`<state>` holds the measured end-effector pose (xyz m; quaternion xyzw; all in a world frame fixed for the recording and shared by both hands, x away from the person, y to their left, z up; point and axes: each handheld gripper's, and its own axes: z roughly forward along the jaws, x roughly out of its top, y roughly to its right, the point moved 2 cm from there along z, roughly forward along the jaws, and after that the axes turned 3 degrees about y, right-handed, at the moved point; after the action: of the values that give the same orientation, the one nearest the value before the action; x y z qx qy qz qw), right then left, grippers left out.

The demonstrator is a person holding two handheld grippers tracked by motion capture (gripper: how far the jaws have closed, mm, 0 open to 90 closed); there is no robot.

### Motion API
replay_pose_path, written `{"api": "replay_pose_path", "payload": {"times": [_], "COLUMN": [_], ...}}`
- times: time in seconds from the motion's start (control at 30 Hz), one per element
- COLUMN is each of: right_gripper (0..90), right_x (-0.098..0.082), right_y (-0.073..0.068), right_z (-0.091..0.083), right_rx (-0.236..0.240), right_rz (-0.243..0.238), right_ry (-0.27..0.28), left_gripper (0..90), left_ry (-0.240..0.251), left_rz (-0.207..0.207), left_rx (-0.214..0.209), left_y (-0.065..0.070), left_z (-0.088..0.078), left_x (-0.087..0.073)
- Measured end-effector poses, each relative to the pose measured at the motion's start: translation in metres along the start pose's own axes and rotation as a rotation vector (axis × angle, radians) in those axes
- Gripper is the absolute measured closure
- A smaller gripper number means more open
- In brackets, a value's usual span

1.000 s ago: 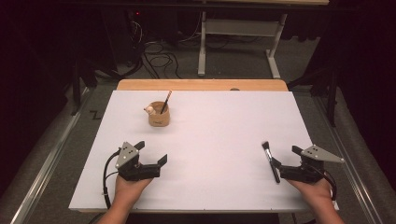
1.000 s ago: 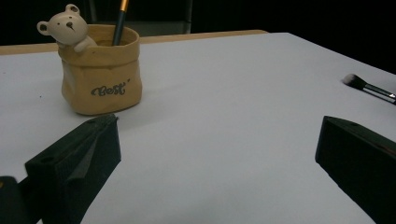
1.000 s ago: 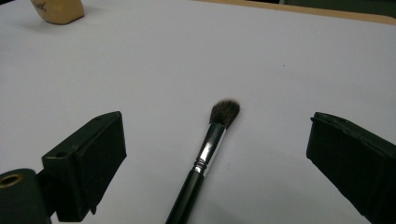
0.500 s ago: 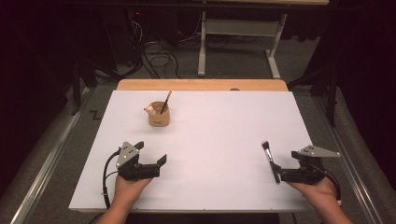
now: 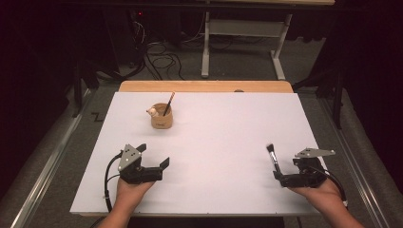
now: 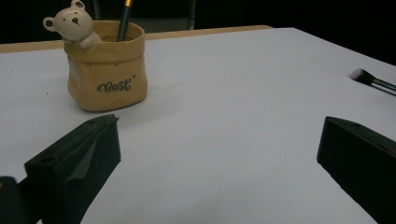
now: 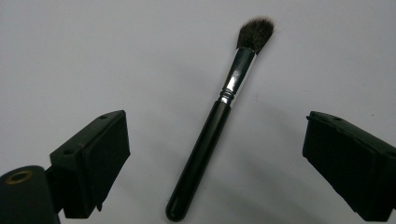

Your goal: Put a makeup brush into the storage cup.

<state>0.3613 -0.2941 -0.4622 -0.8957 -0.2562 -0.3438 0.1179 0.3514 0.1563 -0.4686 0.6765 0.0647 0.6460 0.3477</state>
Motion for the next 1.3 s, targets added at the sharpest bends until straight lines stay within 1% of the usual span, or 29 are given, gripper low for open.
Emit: {"api": "replay_pose_path", "payload": {"times": [0.03, 0.07, 0.1, 0.3, 0.47, 0.63, 0.8, 0.83, 0.87, 0.97, 1.0, 1.03, 1.07, 1.13, 1.17, 1.23, 1.3], "right_gripper": [8.5, 8.8, 8.9, 9.2, 10.0, 10.9, 12.7, 12.8, 13.3, 14.7, 15.1, 15.4, 15.8, 16.2, 16.2, 16.2, 16.2], "right_x": [0.001, 0.002, 0.002, 0.009, 0.012, 0.014, 0.016, 0.017, 0.017, 0.019, 0.019, 0.02, 0.021, 0.022, 0.023, 0.023, 0.023], "right_y": [-0.001, -0.001, -0.001, -0.003, -0.003, -0.003, -0.004, -0.005, -0.005, -0.007, -0.007, -0.007, -0.008, -0.008, -0.008, -0.008, -0.006], "right_z": [0.0, 0.001, 0.001, 0.003, 0.006, 0.009, 0.013, 0.014, 0.015, 0.017, 0.017, 0.018, 0.018, 0.019, 0.018, 0.017, 0.017], "right_rx": [0.002, 0.0, 0.0, 0.002, 0.0, 0.006, -0.003, 0.001, 0.003, 0.006, 0.007, 0.012, 0.014, 0.022, 0.029, 0.023, 0.018], "right_rz": [-0.001, -0.012, -0.005, -0.004, 0.005, 0.008, 0.015, 0.017, 0.009, 0.02, 0.02, 0.01, 0.019, 0.017, 0.017, 0.009, 0.008], "right_ry": [-0.009, -0.015, -0.024, -0.06, -0.087, -0.126, -0.159, -0.168, -0.174, -0.199, -0.207, -0.218, -0.231, -0.238, -0.242, -0.263, -0.276], "left_gripper": [0.6, 0.6, 0.6, 0.6, 0.6, 0.6, 0.6, 0.6, 0.6, 0.6, 0.6, 0.6, 0.6, 0.6, 0.6, 0.6, 0.6], "left_ry": [0.002, 0.003, 0.003, 0.008, 0.012, 0.015, 0.013, 0.013, 0.012, 0.014, 0.014, 0.012, 0.013, 0.02, 0.029, 0.035, 0.034], "left_rz": [-0.001, 0.0, 0.0, 0.014, 0.012, 0.008, 0.019, 0.022, 0.025, 0.026, 0.026, 0.025, 0.025, 0.027, 0.021, 0.013, 0.017], "left_rx": [-0.001, -0.002, -0.003, -0.013, -0.013, -0.015, -0.027, -0.028, -0.029, -0.031, -0.03, -0.029, -0.028, -0.023, -0.018, -0.014, -0.013], "left_y": [0.0, 0.0, 0.0, 0.001, -0.001, -0.003, 0.0, 0.001, 0.001, 0.001, 0.001, 0.001, 0.001, 0.0, 0.0, -0.001, -0.001], "left_z": [0.0, 0.0, 0.0, -0.001, -0.002, -0.002, -0.001, -0.001, -0.001, -0.001, -0.001, -0.001, -0.001, 0.0, 0.0, 0.0, -0.001], "left_x": [0.0, 0.0, 0.0, 0.001, 0.002, 0.004, 0.003, 0.003, 0.003, 0.003, 0.003, 0.003, 0.003, 0.004, 0.005, 0.007, 0.006]}}
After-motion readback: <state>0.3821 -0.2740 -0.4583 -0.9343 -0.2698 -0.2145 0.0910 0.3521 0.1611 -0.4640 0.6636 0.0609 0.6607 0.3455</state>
